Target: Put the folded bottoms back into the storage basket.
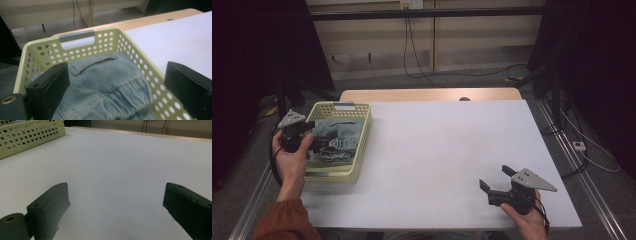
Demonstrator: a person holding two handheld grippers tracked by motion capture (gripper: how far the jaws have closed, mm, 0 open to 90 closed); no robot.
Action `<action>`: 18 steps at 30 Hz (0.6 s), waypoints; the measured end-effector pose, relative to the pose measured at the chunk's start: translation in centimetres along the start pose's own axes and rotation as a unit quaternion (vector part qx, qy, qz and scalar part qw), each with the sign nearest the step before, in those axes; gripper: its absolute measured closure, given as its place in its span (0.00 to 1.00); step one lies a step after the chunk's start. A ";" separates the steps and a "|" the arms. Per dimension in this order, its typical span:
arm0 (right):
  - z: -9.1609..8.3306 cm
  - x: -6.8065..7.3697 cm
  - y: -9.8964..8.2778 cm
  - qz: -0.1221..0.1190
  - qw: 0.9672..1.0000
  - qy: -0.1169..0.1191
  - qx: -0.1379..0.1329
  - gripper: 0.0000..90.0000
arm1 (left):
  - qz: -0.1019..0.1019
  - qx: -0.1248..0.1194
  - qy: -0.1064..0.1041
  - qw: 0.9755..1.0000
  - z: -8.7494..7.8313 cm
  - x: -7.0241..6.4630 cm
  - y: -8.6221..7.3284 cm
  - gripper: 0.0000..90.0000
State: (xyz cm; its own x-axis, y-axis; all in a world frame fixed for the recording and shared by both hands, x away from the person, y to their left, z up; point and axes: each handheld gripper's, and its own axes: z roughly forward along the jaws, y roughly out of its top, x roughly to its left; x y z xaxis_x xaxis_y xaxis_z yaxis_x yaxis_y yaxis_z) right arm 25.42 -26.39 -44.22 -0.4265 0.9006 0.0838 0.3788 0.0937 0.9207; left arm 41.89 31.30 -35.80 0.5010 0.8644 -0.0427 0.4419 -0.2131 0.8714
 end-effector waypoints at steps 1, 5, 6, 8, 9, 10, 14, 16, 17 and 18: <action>0.0 0.0 0.0 0.000 1.000 0.000 0.000 0.08 | 0.002 0.001 0.001 1.000 -0.1 -0.1 -0.1 0.07; 0.0 0.0 0.0 -0.001 1.000 0.001 0.000 0.08 | 0.007 0.000 0.003 1.000 -0.7 -0.3 -0.4 0.07; 0.0 0.0 0.0 -0.001 1.000 0.001 0.000 0.08 | 0.004 0.000 0.003 1.000 -0.9 -0.3 -0.5 0.07; 0.0 0.0 0.0 -0.001 1.000 0.002 -0.001 0.08 | 0.003 -0.002 0.004 1.000 -1.1 -0.4 -0.6 0.07; 0.0 0.0 0.0 -0.001 1.000 0.002 -0.001 0.08 | 0.002 -0.001 0.003 1.000 -1.3 -0.5 -0.7 0.07; 0.0 0.0 0.0 -0.001 1.000 0.002 -0.001 0.08 | 0.002 0.000 0.003 1.000 -1.4 -0.6 -0.8 0.07; 0.0 0.0 0.0 -0.002 1.000 0.002 0.000 0.08 | 0.011 0.001 -0.006 1.000 -1.8 -1.3 -1.1 0.07; 0.1 0.0 0.0 -0.002 1.000 0.001 0.000 0.08 | 0.014 0.000 -0.004 1.000 -2.0 -1.5 -1.1 0.07; 0.1 0.0 0.0 -0.003 1.000 0.002 -0.001 0.08 | 0.014 -0.002 -0.004 1.000 -2.2 -1.7 -1.1 0.07; 0.1 0.0 0.0 -0.003 1.000 0.002 -0.001 0.08 | 0.014 -0.003 -0.004 1.000 -2.3 -1.8 -1.1 0.07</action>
State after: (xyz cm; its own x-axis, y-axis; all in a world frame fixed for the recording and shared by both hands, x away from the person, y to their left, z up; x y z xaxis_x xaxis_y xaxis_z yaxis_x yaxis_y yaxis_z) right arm 25.48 -26.31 -44.20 -0.4314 0.8986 0.0801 0.3755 0.0981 0.9216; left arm 38.78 31.02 -35.58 0.5197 0.8541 -0.0215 0.4230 -0.2354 0.8750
